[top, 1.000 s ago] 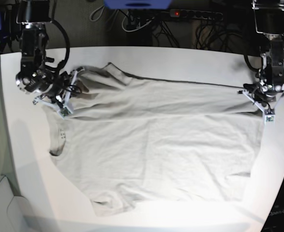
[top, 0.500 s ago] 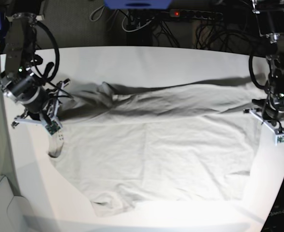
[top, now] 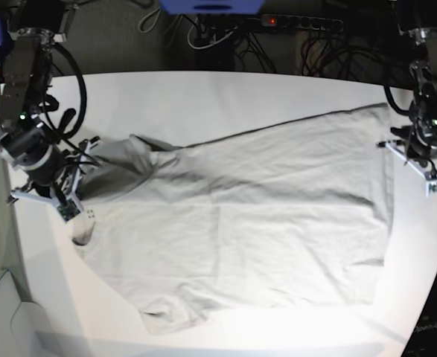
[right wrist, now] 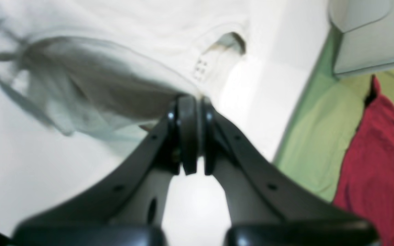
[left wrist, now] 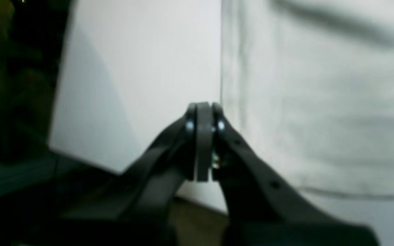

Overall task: Layout the t-shirt on the table in an organized manner, then fold the t-shirt properly
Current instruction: 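Lift the grasped corners with both grippers and raise the t-shirt, then carry the raised edge over the t-shirt toward the hem with both grippers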

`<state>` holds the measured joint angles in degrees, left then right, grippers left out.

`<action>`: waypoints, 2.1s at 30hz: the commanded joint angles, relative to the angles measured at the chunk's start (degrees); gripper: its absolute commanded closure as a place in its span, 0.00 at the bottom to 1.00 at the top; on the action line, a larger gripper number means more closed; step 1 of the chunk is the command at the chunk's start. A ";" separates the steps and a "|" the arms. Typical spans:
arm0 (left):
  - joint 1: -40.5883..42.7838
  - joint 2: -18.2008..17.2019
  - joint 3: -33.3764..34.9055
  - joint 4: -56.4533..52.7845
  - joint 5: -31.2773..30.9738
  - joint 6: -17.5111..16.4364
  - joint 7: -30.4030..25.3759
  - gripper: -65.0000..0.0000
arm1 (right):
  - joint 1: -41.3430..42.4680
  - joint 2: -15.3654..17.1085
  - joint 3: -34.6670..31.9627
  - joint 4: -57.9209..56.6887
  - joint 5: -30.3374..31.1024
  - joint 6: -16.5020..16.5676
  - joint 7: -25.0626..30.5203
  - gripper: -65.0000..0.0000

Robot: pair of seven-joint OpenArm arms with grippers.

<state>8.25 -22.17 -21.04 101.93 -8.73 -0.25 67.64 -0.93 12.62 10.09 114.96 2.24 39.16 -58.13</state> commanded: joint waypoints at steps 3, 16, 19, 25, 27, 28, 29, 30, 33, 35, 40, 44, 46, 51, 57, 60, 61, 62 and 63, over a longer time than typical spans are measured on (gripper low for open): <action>2.08 -0.46 -0.28 0.62 -0.28 0.38 -1.48 0.76 | 0.88 0.08 0.07 0.87 0.27 0.84 1.12 1.00; 7.71 3.84 -0.28 -0.79 -0.45 0.30 -7.90 0.43 | 0.97 -0.01 -1.96 0.87 0.27 0.84 1.12 1.00; 7.35 3.84 -0.37 -2.28 -0.63 0.30 -7.90 0.43 | 0.97 -0.01 -2.04 0.87 0.27 0.84 1.12 1.00; 5.68 4.11 -0.46 -5.53 -0.63 0.30 -7.99 0.43 | 0.97 -0.01 -2.04 0.87 0.27 0.84 1.12 1.00; 4.89 4.99 -0.37 -5.62 -0.54 0.30 -7.99 0.39 | 0.97 -0.01 -2.04 0.87 0.27 0.84 1.12 1.00; 4.72 5.25 -0.37 -5.62 -0.45 0.30 -7.99 0.34 | 0.97 -0.01 -2.04 0.87 0.27 0.84 1.12 1.00; 4.63 5.43 -0.37 -5.45 -0.54 0.30 -7.99 0.28 | 0.97 -0.01 -2.04 0.87 0.27 0.84 1.12 1.00; 4.63 5.43 -0.37 -5.01 -0.63 0.30 -7.99 0.20 | 0.97 -0.01 -2.04 0.87 0.27 0.84 1.12 1.00; 4.72 5.43 0.86 -3.95 -0.63 0.30 -7.99 0.01 | 0.97 -0.01 -2.04 0.87 0.27 0.84 1.12 1.00; 4.72 5.43 1.56 -3.60 -0.63 0.30 -7.99 0.00 | 1.06 -0.01 -2.04 0.87 0.27 0.84 1.12 1.00; 3.84 5.51 2.00 -4.66 -0.63 0.30 -7.99 0.15 | 1.06 -0.01 -2.04 0.87 0.27 0.84 1.12 1.00; 3.49 5.51 2.00 -6.85 -0.63 0.30 -7.99 0.25 | 1.15 -0.01 -2.04 0.87 0.27 0.84 1.12 1.00; 3.40 5.51 2.00 -8.08 -0.54 0.30 -7.99 0.28 | 1.32 -0.01 -2.04 0.87 0.27 0.84 1.12 1.00; 3.31 5.51 2.00 -9.84 -0.54 0.30 -7.99 0.32 | 1.50 -0.01 -2.04 0.87 0.27 0.84 1.12 1.00; 2.52 5.51 2.36 -13.36 -0.63 0.30 -7.99 0.32 | 1.50 -0.01 -2.04 0.87 0.27 0.84 1.12 1.00; 2.08 5.43 4.20 -16.00 -0.63 0.30 -8.08 0.36 | 1.50 -0.01 -2.04 0.87 0.27 0.84 1.12 1.00; 1.81 5.43 4.55 -16.52 -0.63 0.30 -8.08 0.40 | 1.50 -0.01 -2.04 0.87 0.27 0.84 1.12 1.00; 1.73 5.43 4.91 -17.05 -0.63 0.30 -8.16 0.47 | 1.50 -0.01 -2.04 0.87 0.27 0.84 1.12 1.00; 1.64 5.43 5.26 -17.49 -0.63 0.30 -8.87 0.55 | 1.50 -0.01 -2.04 0.87 0.27 0.84 1.12 1.00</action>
<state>8.73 -16.84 -16.21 86.13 -11.49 -0.21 54.50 -0.34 12.21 7.81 114.91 2.13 39.16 -58.02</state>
